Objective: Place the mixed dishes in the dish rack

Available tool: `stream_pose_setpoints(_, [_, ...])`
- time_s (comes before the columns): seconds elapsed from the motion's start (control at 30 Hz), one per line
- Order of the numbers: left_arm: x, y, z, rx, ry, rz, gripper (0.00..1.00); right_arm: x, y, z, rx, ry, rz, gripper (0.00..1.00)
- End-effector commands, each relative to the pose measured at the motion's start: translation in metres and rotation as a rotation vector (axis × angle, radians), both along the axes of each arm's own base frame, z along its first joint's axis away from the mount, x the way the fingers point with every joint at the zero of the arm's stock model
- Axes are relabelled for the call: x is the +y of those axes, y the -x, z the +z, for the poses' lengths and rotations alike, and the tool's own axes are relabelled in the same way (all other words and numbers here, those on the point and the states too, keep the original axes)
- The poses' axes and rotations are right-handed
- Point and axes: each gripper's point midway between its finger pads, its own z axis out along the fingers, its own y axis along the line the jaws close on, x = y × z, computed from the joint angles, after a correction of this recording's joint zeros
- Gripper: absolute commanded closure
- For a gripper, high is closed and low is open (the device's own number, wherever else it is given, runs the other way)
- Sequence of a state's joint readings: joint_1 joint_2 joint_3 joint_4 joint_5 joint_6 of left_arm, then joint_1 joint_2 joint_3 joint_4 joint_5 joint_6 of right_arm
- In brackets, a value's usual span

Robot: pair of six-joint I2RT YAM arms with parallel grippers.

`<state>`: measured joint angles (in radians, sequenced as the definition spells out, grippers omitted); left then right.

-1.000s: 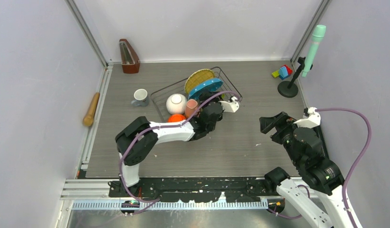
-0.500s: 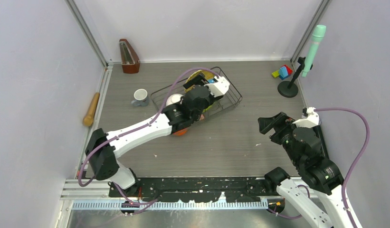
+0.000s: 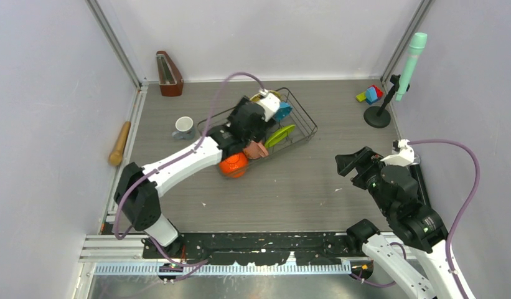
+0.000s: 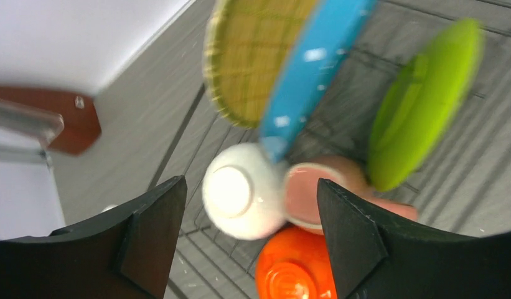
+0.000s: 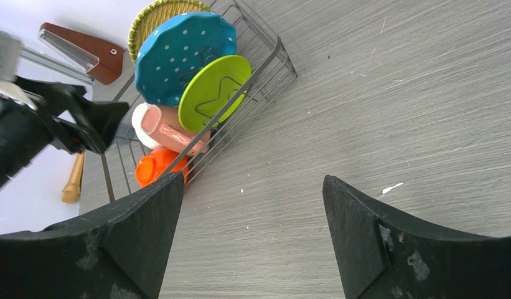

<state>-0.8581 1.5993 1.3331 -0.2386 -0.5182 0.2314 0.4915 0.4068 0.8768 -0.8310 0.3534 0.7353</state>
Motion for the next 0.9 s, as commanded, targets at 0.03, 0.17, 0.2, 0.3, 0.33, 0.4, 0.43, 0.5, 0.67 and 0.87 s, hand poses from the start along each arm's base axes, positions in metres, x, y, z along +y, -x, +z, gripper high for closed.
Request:
stream_pose_setpoints(0.03, [0.068,-0.003,0.049,0.071,0.351,0.240,0.19,0.005,-0.008,0.005,-0.006,0.016,0.013,0.12])
stream_pose_setpoints(0.17, [0.122,-0.002,0.035,0.155,0.471,0.397,0.20,0.009,-0.013,0.002,0.003,0.024,0.025,0.12])
stream_pose_setpoints(0.2, [0.136,-0.003,0.032,0.172,0.513,0.446,0.21,0.011,-0.013,0.001,0.006,0.024,0.031,0.12])
stream_pose_setpoints(0.3, [0.178,-0.007,0.022,0.187,0.610,0.590,0.24,0.015,-0.017,0.001,0.007,0.022,0.044,0.12])
stream_pose_setpoints(0.33, [0.192,-0.009,0.020,0.186,0.632,0.639,0.25,0.017,-0.018,0.001,0.006,0.019,0.050,0.12])
stream_pose_setpoints(0.4, [0.214,-0.013,0.015,0.196,0.671,0.709,0.27,0.019,-0.019,0.001,0.007,0.017,0.056,0.12])
stream_pose_setpoints(0.43, [0.222,-0.016,0.014,0.200,0.687,0.734,0.27,0.019,-0.019,0.000,0.010,0.018,0.058,0.12])
stream_pose_setpoints(0.5, [0.238,-0.025,0.007,0.208,0.715,0.803,0.31,0.020,-0.019,-0.002,0.014,0.016,0.061,0.12])
stream_pose_setpoints(0.67, [0.267,-0.040,-0.022,0.263,0.792,1.008,0.37,0.022,-0.018,-0.004,0.015,0.000,0.069,0.12])
stream_pose_setpoints(0.87, [0.294,-0.052,-0.048,0.242,0.776,1.139,0.42,0.019,-0.012,-0.006,0.013,-0.007,0.064,0.12])
